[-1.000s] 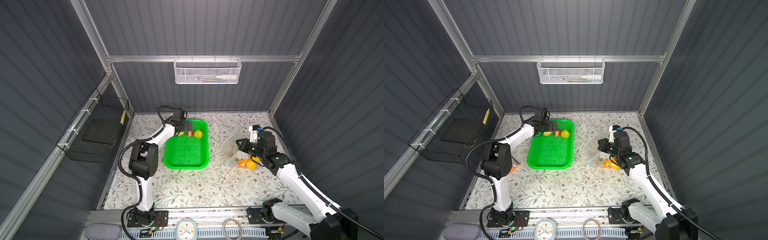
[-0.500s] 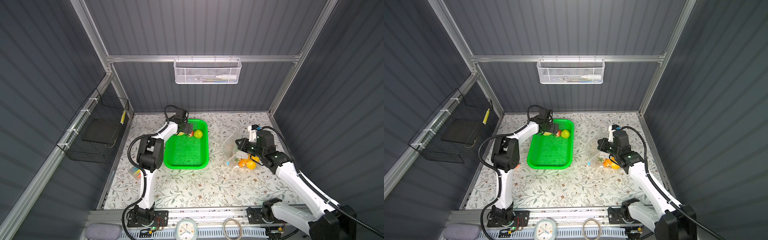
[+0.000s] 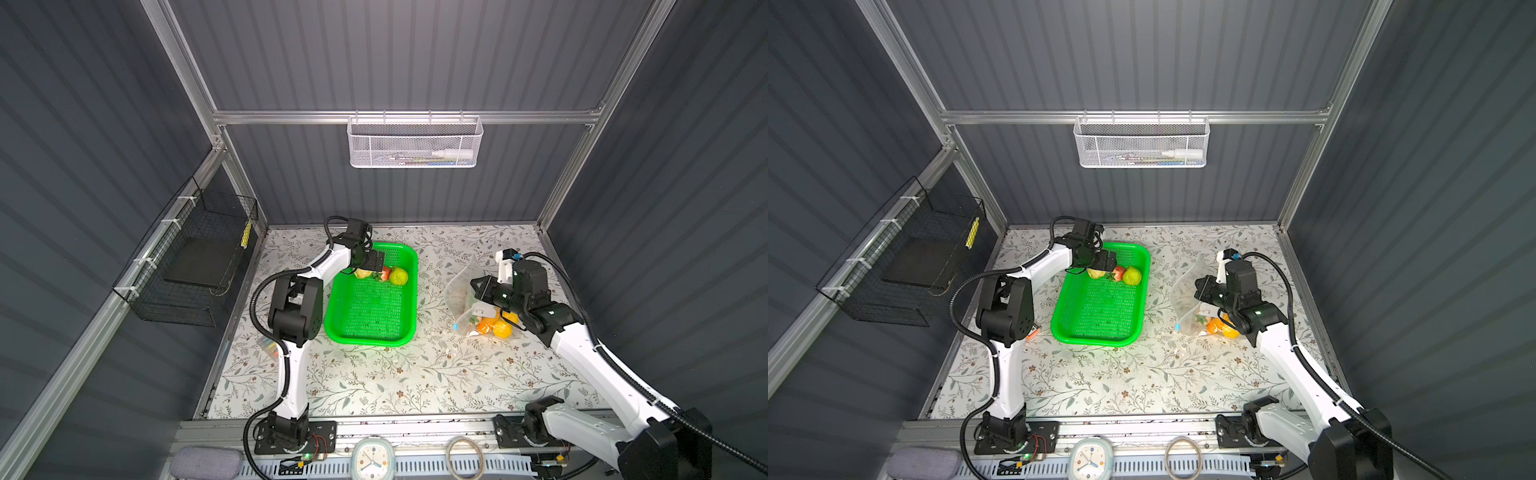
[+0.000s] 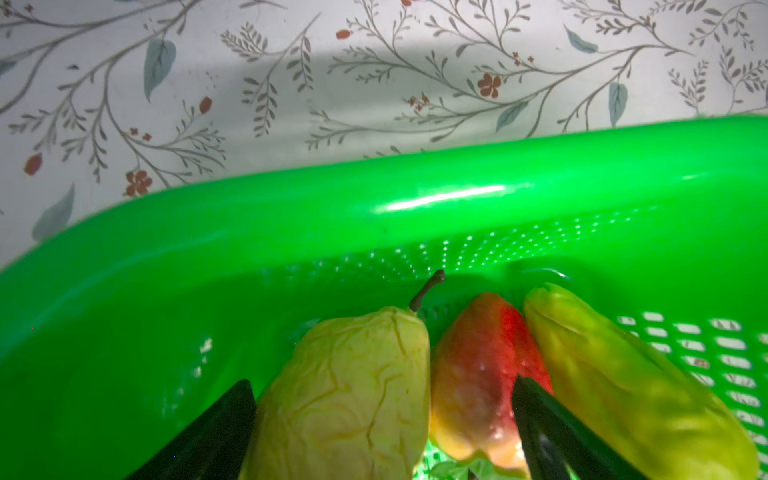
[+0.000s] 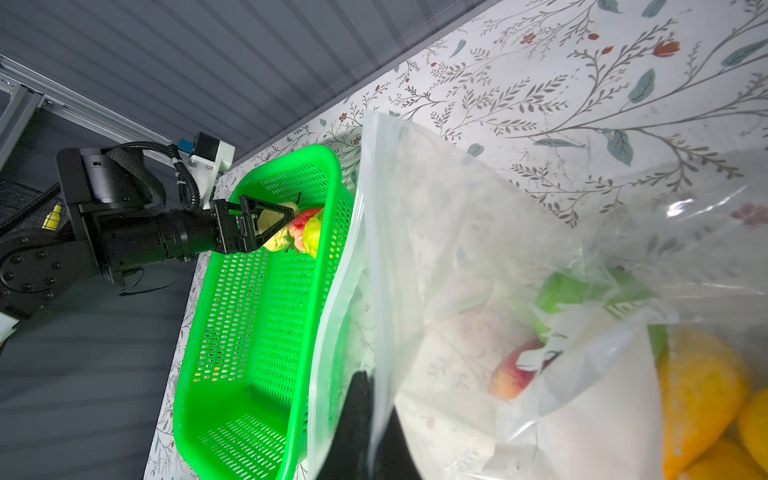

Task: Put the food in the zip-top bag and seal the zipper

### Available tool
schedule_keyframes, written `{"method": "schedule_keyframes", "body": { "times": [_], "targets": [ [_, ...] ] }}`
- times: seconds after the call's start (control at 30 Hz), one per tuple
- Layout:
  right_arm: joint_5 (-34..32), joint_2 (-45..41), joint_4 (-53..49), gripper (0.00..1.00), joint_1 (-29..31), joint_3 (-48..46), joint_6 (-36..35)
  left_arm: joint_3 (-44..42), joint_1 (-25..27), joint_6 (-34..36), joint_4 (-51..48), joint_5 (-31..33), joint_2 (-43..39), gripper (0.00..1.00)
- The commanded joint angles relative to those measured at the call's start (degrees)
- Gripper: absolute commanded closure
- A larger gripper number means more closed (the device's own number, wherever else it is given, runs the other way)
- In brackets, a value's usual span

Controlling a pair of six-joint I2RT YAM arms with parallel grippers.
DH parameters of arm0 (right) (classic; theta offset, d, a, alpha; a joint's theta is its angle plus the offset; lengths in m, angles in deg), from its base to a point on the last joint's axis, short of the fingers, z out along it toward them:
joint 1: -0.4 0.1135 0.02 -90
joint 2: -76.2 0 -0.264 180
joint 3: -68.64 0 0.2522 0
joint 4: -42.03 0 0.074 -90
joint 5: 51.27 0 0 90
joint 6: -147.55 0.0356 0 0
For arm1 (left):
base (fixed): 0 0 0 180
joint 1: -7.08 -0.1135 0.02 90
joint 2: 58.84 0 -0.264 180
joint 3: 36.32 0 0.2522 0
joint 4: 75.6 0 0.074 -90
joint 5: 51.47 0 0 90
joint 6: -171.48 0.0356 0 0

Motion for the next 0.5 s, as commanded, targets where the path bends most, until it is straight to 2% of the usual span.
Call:
{"method": "schedule_keyframes", "body": {
  "times": [0.0, 0.27, 0.47],
  "targets": [
    [0.7, 1.3, -0.2, 1.00, -0.1, 2.1, -0.4, -0.9, 0.2, -1.5, -2.8, -1.1, -1.8, 0.02],
    [0.2, -0.1, 0.0, 1.00, -0.1, 1.3, 0.7, 2.7, 0.2, 1.0, -6.0, 0.7, 1.4, 0.09],
    [-0.1, -0.2, -0.2, 1.00, -0.1, 1.3, 0.6, 3.3, 0.2, -1.1, -8.5, 4.3, 2.4, 0.14]
  ]
}}
